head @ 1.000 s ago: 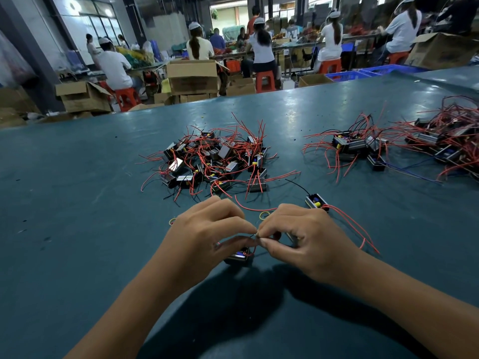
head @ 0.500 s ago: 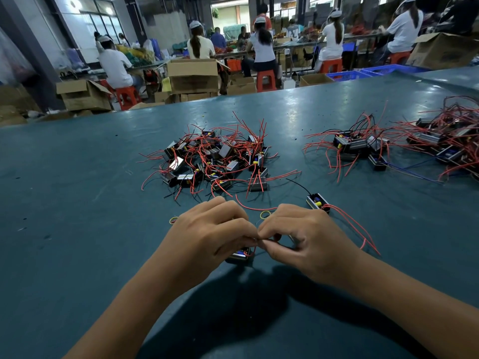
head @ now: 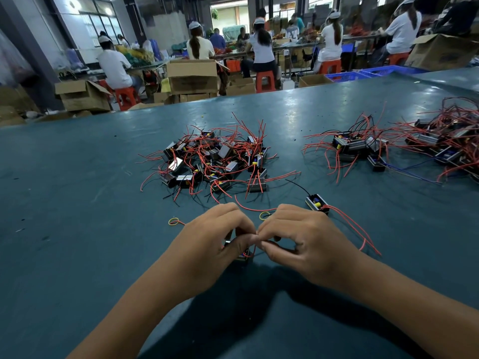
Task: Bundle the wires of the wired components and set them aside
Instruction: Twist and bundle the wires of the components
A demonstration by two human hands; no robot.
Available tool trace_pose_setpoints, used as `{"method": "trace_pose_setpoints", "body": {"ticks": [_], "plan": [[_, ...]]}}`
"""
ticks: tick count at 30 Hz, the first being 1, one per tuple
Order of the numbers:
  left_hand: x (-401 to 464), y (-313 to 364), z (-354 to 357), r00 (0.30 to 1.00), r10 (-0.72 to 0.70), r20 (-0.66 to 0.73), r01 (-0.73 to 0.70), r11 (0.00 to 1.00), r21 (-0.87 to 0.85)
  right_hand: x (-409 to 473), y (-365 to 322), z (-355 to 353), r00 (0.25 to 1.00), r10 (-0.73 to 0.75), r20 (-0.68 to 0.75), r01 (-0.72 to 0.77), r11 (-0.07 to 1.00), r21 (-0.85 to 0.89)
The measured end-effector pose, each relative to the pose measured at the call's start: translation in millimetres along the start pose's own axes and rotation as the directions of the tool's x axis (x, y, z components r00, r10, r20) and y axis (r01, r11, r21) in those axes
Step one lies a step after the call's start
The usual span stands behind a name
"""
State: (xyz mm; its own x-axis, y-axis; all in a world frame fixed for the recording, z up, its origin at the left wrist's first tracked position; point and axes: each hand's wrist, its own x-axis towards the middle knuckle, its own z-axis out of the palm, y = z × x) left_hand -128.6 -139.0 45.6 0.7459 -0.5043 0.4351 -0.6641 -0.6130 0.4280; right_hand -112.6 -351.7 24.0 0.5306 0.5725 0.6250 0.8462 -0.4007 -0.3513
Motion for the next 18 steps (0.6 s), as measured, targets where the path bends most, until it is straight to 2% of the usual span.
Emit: {"method": "trace_pose_setpoints", "body": {"ticks": [5, 7, 12, 18], "plan": [[0.6, 3.9, -0.5, 0.989, -0.142, 0.04, 0.145, 0.986, -0.084, -0.2, 0.8, 2.4, 0.999, 0.037, -0.022, -0.036, 0.999, 0.025], [-0.2, 6.4, -0.9, 0.977, -0.205, 0.065, 0.213, 0.962, -0.171, -0.6, 0.2, 2.3, 0.999, 0.028, -0.022, -0.028, 1.0, 0.013], [-0.1, 8.9, -0.4, 0.921, -0.353, 0.165, 0.388, 0.79, -0.474, -0.4, -2.0, 3.2, 0.998, 0.05, -0.041, -0.05, 0.999, -0.01], [0.6, 6.5, -3.4, 0.91, -0.369, 0.188, 0.412, 0.76, -0.503, -0.1, -2.1, 1.6, 0.996, 0.078, -0.033, -0.078, 0.997, 0.0]]}}
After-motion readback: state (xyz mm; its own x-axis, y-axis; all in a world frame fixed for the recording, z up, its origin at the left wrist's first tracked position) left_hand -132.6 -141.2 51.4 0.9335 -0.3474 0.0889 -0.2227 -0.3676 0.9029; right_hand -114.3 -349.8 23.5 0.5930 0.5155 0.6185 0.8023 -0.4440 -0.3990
